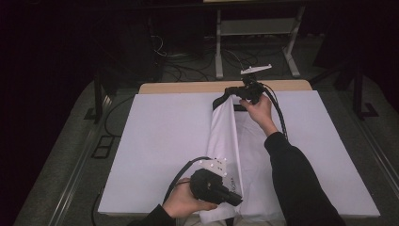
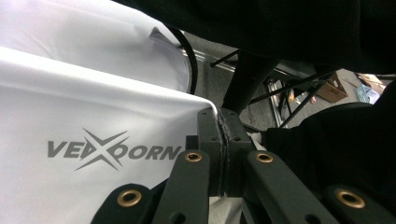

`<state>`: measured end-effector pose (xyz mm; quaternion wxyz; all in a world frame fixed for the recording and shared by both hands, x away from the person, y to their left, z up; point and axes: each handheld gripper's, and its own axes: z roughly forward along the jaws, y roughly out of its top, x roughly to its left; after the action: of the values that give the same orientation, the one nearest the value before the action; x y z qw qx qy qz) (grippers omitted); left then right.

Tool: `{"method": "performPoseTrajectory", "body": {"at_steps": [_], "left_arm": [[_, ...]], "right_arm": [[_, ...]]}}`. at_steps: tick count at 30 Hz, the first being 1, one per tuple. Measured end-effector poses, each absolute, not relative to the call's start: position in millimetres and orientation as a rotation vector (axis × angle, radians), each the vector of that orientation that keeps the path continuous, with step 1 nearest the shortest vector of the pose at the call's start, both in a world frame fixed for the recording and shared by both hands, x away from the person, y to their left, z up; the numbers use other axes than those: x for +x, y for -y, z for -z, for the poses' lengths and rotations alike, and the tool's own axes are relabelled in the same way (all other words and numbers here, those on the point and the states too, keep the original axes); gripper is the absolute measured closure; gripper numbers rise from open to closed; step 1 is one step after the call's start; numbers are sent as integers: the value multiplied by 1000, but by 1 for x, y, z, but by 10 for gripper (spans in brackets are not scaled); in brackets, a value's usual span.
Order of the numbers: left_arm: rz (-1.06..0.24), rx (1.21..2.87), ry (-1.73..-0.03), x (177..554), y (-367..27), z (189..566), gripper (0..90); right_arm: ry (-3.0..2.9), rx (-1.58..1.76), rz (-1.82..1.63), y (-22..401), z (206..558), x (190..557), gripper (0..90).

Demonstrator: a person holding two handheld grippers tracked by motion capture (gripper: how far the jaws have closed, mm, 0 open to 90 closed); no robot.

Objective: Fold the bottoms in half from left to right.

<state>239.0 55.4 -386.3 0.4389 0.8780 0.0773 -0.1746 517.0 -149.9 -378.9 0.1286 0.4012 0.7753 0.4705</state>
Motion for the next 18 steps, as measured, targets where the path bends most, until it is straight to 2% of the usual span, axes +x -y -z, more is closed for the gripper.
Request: {"method": "performPoseTrajectory", "body": {"at_steps": [18], "left_arm": [[445, 2185, -124, 243, -14, 386, 878]], "right_arm": [[-2231, 1188, -1359, 184, 384, 514, 858]]}}
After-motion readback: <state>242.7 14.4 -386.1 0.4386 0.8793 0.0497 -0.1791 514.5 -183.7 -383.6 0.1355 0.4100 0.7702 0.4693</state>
